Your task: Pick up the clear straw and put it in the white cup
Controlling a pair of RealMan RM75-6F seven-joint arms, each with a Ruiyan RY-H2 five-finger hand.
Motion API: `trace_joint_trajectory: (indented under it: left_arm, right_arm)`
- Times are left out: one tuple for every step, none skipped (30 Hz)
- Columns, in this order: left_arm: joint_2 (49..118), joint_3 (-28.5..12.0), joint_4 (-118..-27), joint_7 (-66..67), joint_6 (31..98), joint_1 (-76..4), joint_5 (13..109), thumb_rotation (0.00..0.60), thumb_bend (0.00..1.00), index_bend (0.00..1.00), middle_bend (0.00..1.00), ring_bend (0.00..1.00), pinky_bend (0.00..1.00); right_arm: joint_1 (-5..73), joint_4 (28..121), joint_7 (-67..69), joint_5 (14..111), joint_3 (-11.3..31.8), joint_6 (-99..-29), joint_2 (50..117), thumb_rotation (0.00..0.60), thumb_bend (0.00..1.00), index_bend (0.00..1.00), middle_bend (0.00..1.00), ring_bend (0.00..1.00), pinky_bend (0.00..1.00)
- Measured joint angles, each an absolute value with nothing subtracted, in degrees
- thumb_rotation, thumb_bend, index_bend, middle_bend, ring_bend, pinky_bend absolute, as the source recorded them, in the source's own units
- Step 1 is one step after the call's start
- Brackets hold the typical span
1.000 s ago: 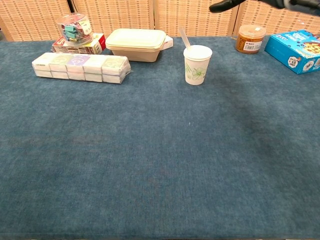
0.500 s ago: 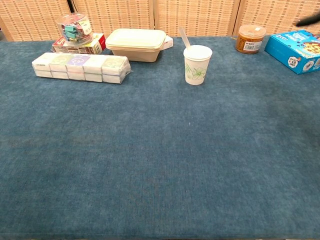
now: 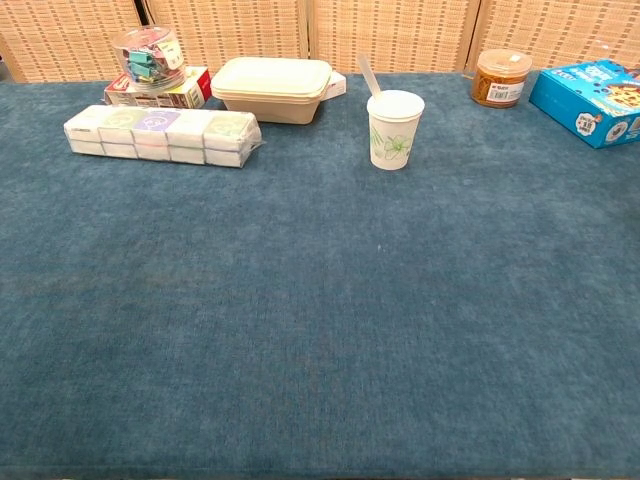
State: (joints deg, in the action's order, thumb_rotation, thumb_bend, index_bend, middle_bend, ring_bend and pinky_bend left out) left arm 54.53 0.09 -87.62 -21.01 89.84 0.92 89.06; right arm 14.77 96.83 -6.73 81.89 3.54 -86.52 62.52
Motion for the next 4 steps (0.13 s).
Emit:
trace_joint_trajectory:
  left_arm:
    - [54.55, 0.03, -87.70, -20.90, 89.75, 0.86, 88.93, 0.600, 0.00, 0.00, 0.00, 0.00, 0.00]
    - [54.56, -0.04, -87.80, -20.85, 89.67, 0.81, 88.82, 0.600, 0.00, 0.00, 0.00, 0.00, 0.00]
    - [54.55, -0.10, -87.87, -20.82, 89.62, 0.78, 88.70, 0.600, 0.00, 0.00, 0.00, 0.00, 0.00]
    - [54.54, -0.15, -87.90, -20.82, 89.62, 0.78, 88.61, 0.600, 0.00, 0.00, 0.00, 0.00, 0.00]
  right_arm:
    - [13.59, 96.86, -7.11, 82.54, 3.03, -88.04, 62.88, 0.600, 0.00, 0.00, 0.00, 0.00, 0.00]
    - [12.66, 96.82, -7.37, 83.06, 2.64, -89.17, 63.20, 0.600, 0.00, 0.00, 0.00, 0.00, 0.00]
    - [11.75, 96.75, -7.62, 83.55, 2.27, -90.22, 63.57, 0.600, 0.00, 0.00, 0.00, 0.00, 0.00]
    - [10.58, 96.58, -7.88, 84.14, 1.79, -91.48, 64.13, 0.600, 0.00, 0.00, 0.00, 0.00, 0.00]
